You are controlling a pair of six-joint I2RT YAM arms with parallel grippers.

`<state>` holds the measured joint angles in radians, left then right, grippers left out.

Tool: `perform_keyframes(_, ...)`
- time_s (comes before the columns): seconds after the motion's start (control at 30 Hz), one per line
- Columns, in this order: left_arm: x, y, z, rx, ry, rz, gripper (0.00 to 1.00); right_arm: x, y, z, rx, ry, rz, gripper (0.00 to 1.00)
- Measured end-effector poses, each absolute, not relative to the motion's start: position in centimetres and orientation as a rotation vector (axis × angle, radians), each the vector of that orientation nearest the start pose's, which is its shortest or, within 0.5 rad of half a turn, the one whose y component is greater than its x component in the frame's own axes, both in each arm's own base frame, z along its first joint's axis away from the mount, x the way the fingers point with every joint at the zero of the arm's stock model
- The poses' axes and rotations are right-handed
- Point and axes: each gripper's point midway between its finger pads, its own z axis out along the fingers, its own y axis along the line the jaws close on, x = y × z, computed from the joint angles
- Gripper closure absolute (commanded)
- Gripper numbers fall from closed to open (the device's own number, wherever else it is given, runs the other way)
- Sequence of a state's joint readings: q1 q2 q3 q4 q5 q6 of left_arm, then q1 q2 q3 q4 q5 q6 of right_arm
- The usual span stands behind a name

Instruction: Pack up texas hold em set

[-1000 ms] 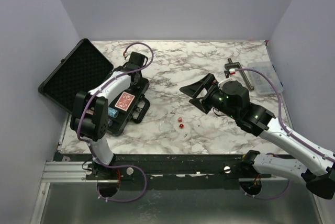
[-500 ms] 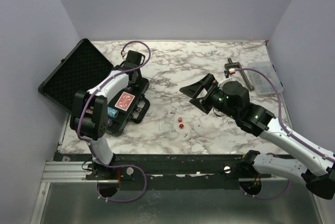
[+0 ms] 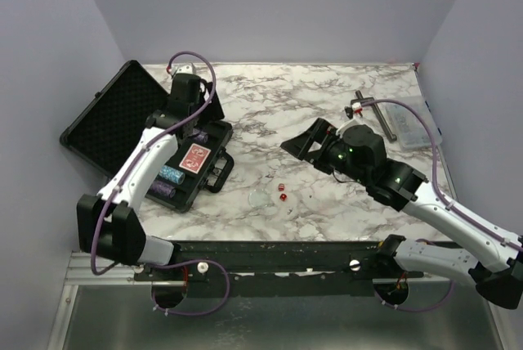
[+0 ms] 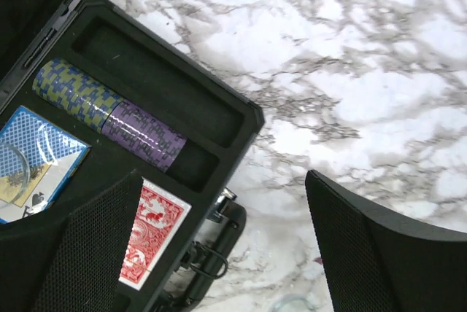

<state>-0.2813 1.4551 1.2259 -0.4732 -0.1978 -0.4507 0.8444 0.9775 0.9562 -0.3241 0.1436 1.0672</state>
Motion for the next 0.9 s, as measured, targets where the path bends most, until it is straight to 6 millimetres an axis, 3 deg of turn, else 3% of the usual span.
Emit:
perform_keyframes(0.17, 37.4, -10.2, 24.3, -0.251, 2.125, -0.259, 0.06, 23.0, 26.7, 26.5, 0.222, 2.104, 0.977, 0.00)
perform_keyframes(0.37, 34.7, -9.6, 28.2, -0.177, 2.079, -0.264, 0.05, 23.1, 26.2, 23.9, 0.073, 2.168, 0.833, 0.00)
perform_keyframes(0.6, 32.1, -7.7, 32.4, -0.104, 1.971, -0.201, 0.05, 23.3, 25.8, 23.4, -0.052, 2.158, 0.761, 0.00)
perform_keyframes(0.7, 31.1, -7.2, 32.6, -0.097, 1.920, -0.197, 0.05, 23.3, 25.7, 23.2, -0.093, 2.155, 0.737, 0.00)
perform_keyframes(0.9, 30.1, -6.9, 28.6, -0.065, 1.949, -0.176, 0.01, 23.3, 25.4, 20.9, -0.157, 2.221, 0.651, 0.00)
